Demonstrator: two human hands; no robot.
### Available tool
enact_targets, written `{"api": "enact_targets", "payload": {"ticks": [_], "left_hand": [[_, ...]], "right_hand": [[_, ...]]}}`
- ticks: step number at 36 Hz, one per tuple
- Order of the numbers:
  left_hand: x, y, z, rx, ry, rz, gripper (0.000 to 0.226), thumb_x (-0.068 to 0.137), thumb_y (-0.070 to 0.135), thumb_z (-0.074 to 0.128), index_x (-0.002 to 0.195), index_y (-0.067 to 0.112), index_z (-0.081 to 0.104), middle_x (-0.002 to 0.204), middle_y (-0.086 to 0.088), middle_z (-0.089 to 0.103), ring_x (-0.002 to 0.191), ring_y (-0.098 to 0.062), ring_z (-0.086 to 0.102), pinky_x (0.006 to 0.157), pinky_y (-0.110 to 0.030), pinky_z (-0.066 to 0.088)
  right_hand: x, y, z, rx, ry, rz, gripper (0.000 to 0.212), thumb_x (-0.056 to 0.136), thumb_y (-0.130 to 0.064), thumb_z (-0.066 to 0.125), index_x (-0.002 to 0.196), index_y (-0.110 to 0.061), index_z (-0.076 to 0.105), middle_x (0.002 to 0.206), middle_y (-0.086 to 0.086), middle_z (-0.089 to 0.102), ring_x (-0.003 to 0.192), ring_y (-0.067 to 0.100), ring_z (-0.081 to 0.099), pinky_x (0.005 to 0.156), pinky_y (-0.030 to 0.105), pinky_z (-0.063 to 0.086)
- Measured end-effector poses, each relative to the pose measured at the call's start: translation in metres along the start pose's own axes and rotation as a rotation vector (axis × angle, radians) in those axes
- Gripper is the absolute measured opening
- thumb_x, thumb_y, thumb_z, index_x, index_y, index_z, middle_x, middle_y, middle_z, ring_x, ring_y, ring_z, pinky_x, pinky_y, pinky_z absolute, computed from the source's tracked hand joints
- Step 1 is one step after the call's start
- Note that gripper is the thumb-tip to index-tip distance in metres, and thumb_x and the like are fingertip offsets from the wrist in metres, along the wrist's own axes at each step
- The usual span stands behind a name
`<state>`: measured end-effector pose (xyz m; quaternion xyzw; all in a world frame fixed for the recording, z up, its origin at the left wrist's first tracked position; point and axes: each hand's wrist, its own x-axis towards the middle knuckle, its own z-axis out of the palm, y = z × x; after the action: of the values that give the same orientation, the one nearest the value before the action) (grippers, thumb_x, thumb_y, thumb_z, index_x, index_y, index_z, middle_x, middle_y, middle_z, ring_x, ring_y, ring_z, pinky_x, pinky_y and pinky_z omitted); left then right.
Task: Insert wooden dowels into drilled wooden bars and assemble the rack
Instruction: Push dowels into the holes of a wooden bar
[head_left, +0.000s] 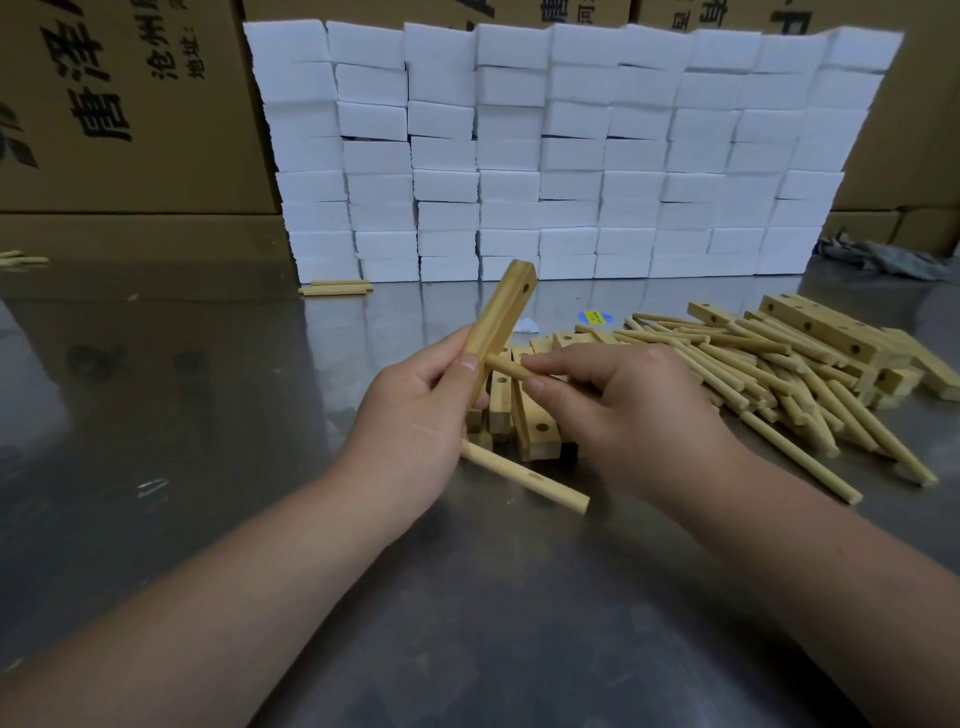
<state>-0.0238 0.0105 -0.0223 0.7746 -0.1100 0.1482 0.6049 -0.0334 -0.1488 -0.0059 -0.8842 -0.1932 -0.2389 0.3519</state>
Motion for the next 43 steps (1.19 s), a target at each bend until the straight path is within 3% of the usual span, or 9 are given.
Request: {"api": "enact_targets", "payload": {"ticks": [4, 9, 13, 18, 20, 23, 27, 32, 43], "left_hand": [[0.0, 0.0, 0.0, 0.016, 0.001, 0.004, 0.032, 0.097, 0.029, 0.042, 0.117, 0.049, 0.057, 0.063, 0.019, 0.061, 0.064, 0.01, 0.054, 0.059, -0.017, 0.042], [-0.001, 0.0, 0.0, 0.03, 0.0, 0.021, 0.032, 0.097, 0.03, 0.042, 0.115, 0.054, 0.055, 0.075, 0.011, 0.065, 0.071, -0.003, 0.058, 0.061, -0.018, 0.047], [-0.001, 0.002, 0.0, 0.019, -0.003, 0.058, 0.034, 0.097, 0.029, 0.042, 0.109, 0.059, 0.054, 0.078, 0.01, 0.065, 0.082, -0.008, 0.061, 0.064, -0.023, 0.048], [-0.003, 0.004, 0.001, -0.009, 0.022, 0.062, 0.036, 0.097, 0.029, 0.041, 0.097, 0.064, 0.051, 0.069, 0.024, 0.063, 0.071, 0.012, 0.056, 0.052, -0.008, 0.041], [-0.004, 0.005, 0.002, -0.017, 0.034, 0.05, 0.035, 0.098, 0.029, 0.041, 0.098, 0.062, 0.051, 0.07, 0.025, 0.063, 0.069, 0.013, 0.055, 0.052, -0.008, 0.041], [-0.002, 0.005, 0.001, -0.053, 0.083, 0.027, 0.033, 0.098, 0.027, 0.042, 0.099, 0.058, 0.055, 0.077, 0.02, 0.066, 0.072, 0.012, 0.059, 0.053, -0.01, 0.045], [0.002, 0.003, -0.003, -0.12, 0.149, 0.0, 0.032, 0.098, 0.028, 0.044, 0.089, 0.054, 0.06, 0.066, 0.011, 0.064, 0.054, 0.004, 0.052, 0.048, -0.015, 0.043], [0.0, 0.002, -0.001, -0.14, 0.096, -0.003, 0.03, 0.098, 0.027, 0.043, 0.102, 0.05, 0.062, 0.061, 0.017, 0.063, 0.06, 0.01, 0.056, 0.048, -0.011, 0.042], [-0.003, 0.005, 0.0, -0.098, 0.112, 0.029, 0.036, 0.097, 0.03, 0.043, 0.086, 0.059, 0.059, 0.061, 0.016, 0.062, 0.055, 0.008, 0.051, 0.046, -0.01, 0.04]], "right_hand": [[0.002, -0.001, -0.001, 0.139, -0.025, 0.065, 0.009, 0.084, -0.031, 0.062, 0.085, -0.035, 0.07, 0.058, -0.01, 0.06, 0.058, 0.003, 0.052, 0.058, 0.024, 0.042], [0.006, -0.002, -0.002, 0.313, -0.044, 0.128, 0.025, 0.084, -0.027, 0.063, 0.062, -0.037, 0.066, 0.056, -0.006, 0.058, 0.053, 0.003, 0.047, 0.056, 0.026, 0.041], [0.007, 0.0, -0.004, 0.357, -0.064, 0.18, 0.021, 0.084, -0.028, 0.062, 0.064, -0.033, 0.068, 0.043, -0.012, 0.042, 0.043, 0.003, 0.035, 0.045, 0.02, 0.032], [0.006, -0.006, -0.003, 0.22, -0.025, 0.112, 0.019, 0.083, -0.033, 0.06, 0.067, -0.041, 0.063, 0.063, 0.002, 0.061, 0.053, 0.015, 0.048, 0.054, 0.031, 0.044], [0.005, -0.007, -0.004, 0.156, -0.02, 0.098, 0.007, 0.078, -0.042, 0.059, 0.077, -0.041, 0.066, 0.059, -0.008, 0.059, 0.054, 0.008, 0.05, 0.054, 0.029, 0.043], [0.004, -0.004, -0.008, 0.019, 0.019, 0.088, 0.042, 0.066, -0.055, 0.055, 0.102, -0.037, 0.068, 0.06, -0.018, 0.056, 0.064, -0.003, 0.054, 0.061, 0.024, 0.044], [0.004, -0.006, -0.009, -0.126, 0.025, -0.015, 0.033, 0.076, -0.044, 0.061, 0.108, -0.035, 0.066, 0.066, -0.018, 0.058, 0.067, -0.004, 0.051, 0.061, 0.018, 0.04], [0.002, -0.007, -0.009, -0.18, 0.067, -0.114, 0.015, 0.083, -0.031, 0.064, 0.095, -0.025, 0.07, 0.068, -0.004, 0.066, 0.068, 0.015, 0.058, 0.062, 0.035, 0.05], [0.002, -0.007, -0.009, -0.174, 0.035, -0.067, 0.018, 0.088, -0.033, 0.056, 0.098, -0.029, 0.071, 0.055, -0.017, 0.051, 0.059, 0.002, 0.048, 0.053, 0.011, 0.029]]}}
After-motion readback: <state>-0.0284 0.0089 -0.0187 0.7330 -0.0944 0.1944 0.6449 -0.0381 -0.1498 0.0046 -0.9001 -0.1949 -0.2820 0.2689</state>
